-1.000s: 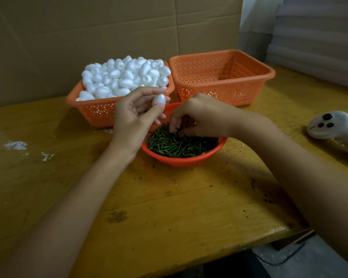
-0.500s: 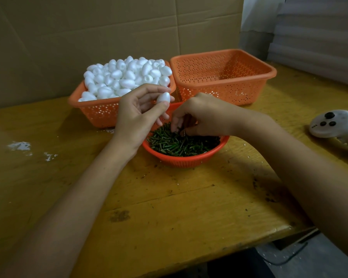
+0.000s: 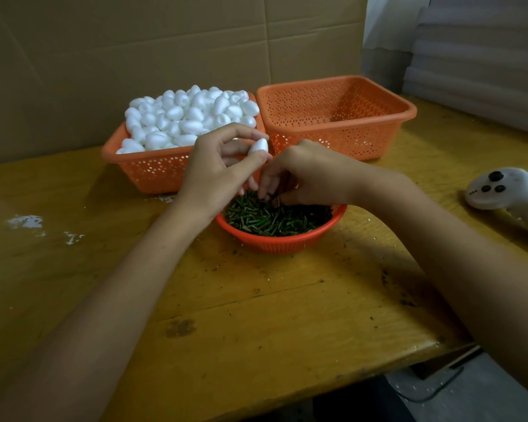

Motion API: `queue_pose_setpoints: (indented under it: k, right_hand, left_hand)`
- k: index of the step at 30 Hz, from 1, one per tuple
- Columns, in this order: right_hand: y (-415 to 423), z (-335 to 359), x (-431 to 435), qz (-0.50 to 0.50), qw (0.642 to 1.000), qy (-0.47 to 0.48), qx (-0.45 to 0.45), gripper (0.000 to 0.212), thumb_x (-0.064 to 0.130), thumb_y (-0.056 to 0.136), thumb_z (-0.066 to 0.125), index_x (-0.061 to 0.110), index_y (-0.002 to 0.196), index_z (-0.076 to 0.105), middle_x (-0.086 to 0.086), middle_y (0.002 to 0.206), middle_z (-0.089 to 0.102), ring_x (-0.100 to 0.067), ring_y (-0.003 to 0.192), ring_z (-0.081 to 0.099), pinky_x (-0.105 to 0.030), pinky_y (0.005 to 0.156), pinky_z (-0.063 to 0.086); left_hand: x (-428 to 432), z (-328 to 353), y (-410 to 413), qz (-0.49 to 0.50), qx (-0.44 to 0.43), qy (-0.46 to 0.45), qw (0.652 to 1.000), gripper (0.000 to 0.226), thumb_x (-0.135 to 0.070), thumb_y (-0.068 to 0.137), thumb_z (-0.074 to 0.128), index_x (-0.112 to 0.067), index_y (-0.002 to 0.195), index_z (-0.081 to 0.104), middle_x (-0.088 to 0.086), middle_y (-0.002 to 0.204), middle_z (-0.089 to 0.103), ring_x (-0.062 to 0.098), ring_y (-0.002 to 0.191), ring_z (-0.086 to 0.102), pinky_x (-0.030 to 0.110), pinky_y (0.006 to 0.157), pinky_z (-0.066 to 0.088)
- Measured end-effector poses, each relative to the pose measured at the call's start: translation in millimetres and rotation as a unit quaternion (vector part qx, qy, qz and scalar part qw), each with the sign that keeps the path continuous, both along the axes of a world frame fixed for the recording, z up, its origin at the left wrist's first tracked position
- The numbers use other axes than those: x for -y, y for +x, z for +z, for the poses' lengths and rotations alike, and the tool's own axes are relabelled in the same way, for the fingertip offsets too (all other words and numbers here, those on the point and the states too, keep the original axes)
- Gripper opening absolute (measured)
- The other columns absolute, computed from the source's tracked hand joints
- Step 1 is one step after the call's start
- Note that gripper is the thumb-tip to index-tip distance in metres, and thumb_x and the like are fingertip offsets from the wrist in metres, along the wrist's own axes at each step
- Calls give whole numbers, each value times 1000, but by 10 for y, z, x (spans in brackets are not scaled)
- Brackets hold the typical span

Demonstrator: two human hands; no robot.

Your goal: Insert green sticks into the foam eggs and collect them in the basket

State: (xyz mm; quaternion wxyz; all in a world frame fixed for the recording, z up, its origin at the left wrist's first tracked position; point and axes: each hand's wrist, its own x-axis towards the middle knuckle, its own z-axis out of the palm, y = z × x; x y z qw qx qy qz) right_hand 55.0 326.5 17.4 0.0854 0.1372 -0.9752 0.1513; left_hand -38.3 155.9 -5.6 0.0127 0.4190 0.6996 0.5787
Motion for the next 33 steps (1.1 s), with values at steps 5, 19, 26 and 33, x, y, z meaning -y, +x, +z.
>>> queue_pose_setpoints:
  k: [5,19,26,33]
  right_hand:
    - [5,-1,-1,0,1000,-6,1,35,0,76,80,18,107,78,11,96,78,0,93,72,-33,92,55]
    - [35,13,24,-11,1000,-9,7,36,0,78,79,21,107,80,11,96,79,2,93,72,-30,94,55]
    - [42,3,-2,-21,1000,-1,-21,29,6,78,85,23,102,82,14,95,78,1,90,70,-29,90,55]
    - [56,17,2,-42,998,-17,-50,20,15,79,88,23,96,82,13,92,78,-2,89,71,-33,90,55]
  left_hand:
    - [-17,41,-40,-3,-5,-29,1000,6,-13,102,69,-12,107,71,6,83,79,26,56,68,32,50,51]
    - [91,-155,20,20,-10,53,998,24,-3,88,83,-12,109,77,7,97,80,19,81,77,42,73,60]
    - [108,-181,20,23,-18,80,996,23,-4,88,83,-9,110,76,13,104,77,23,78,79,32,68,61]
    - [92,-184,38,20,-2,110,994,18,-6,87,85,-9,103,78,0,94,81,17,89,79,27,83,61]
